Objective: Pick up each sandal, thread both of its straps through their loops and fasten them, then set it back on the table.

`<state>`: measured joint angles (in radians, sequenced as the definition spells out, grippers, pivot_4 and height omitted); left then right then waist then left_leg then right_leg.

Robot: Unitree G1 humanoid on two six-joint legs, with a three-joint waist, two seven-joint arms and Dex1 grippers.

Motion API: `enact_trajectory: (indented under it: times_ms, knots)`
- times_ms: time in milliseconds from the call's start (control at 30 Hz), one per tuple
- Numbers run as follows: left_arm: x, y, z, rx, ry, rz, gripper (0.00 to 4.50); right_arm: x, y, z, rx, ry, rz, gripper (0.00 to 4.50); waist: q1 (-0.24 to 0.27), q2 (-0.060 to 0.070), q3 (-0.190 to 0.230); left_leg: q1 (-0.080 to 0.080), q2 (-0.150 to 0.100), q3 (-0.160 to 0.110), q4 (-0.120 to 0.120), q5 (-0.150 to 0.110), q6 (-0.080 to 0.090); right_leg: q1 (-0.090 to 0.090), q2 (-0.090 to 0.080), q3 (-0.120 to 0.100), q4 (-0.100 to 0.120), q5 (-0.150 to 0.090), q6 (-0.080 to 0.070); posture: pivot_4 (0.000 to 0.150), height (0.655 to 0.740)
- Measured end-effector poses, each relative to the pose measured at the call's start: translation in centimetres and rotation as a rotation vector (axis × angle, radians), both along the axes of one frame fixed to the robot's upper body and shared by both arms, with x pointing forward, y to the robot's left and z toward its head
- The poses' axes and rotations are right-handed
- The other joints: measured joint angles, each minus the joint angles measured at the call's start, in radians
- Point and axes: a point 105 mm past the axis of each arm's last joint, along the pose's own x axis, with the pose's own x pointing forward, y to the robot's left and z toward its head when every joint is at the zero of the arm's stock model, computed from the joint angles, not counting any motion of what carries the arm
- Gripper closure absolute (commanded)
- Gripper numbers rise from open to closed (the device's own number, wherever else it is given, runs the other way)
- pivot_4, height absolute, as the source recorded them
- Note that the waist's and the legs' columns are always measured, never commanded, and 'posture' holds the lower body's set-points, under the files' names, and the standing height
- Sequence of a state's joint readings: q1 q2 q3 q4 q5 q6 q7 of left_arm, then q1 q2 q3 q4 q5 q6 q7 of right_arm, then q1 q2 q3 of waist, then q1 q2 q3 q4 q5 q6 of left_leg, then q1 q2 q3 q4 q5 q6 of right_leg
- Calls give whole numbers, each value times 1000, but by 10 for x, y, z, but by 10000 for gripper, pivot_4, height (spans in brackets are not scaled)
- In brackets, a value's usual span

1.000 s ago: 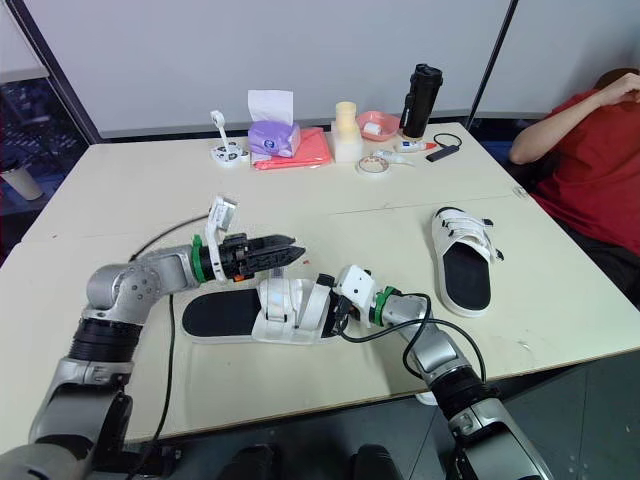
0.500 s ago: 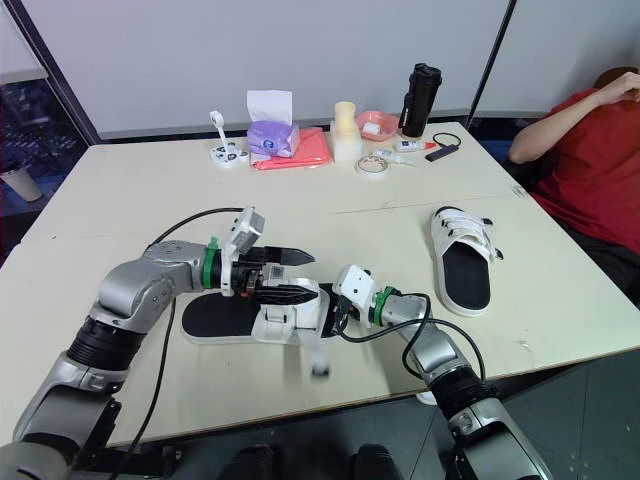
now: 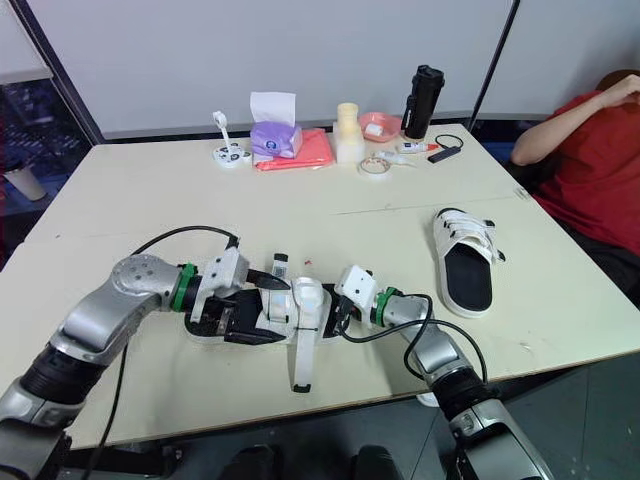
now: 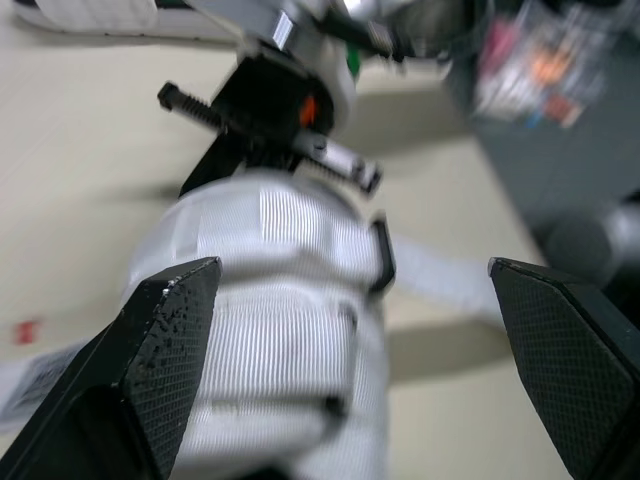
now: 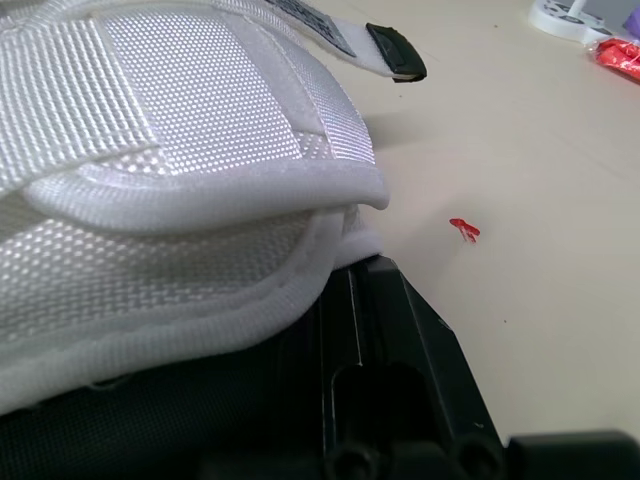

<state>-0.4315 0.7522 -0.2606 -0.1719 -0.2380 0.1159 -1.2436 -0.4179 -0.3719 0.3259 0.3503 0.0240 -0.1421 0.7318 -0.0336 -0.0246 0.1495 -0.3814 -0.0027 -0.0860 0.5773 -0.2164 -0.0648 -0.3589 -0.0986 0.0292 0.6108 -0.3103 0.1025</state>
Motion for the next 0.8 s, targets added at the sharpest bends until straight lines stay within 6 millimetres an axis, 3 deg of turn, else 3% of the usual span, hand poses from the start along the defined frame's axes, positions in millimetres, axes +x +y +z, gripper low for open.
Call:
enact_trajectory:
  times_ms: [133,467,800]
  knots:
    - [-9,0,2,54,-246,-150,524,0,2,1,-2,-2,11,45000,-2,2,-1,-8,0,2,0,0,0,-3,-3,-1,0,0,0,1500,7400]
    - [-14,-7,-21,83,-707,-453,524,1,3,2,-7,-5,28,45000,-3,5,-5,-8,0,4,-1,2,4,-11,-5,-4,1,2,-3,1500,7400]
    - [-17,-24,-49,46,-886,-621,524,1,2,1,-9,0,25,45000,0,6,-11,-7,0,4,-1,2,5,-9,-5,-5,2,2,-2,1500,7400]
